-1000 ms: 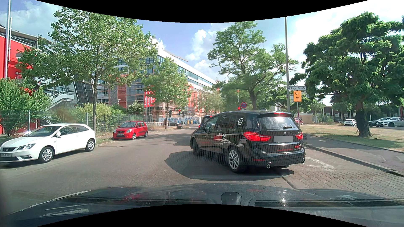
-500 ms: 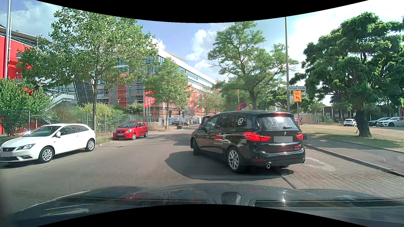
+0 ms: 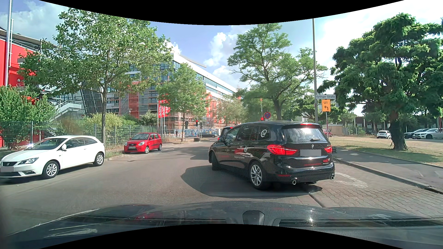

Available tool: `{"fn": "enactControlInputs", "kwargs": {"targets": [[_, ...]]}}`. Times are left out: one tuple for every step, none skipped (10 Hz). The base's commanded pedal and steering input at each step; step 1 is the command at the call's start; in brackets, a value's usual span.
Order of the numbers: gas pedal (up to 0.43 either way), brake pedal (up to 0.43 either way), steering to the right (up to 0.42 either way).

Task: Follow the waypoints while adhering to traffic rules and regulations

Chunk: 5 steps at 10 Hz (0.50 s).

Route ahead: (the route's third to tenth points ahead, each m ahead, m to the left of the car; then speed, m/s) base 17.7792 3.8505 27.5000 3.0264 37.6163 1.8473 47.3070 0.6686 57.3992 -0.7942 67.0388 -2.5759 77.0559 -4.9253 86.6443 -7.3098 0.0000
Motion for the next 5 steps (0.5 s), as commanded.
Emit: {"fn": "enactControlInputs", "kwargs": {"targets": [[0.000,0.268,0.000],[0.000,0.268,0.000],[0.000,0.268,0.000],[0.000,0.268,0.000],[0.000,0.268,0.000]]}}
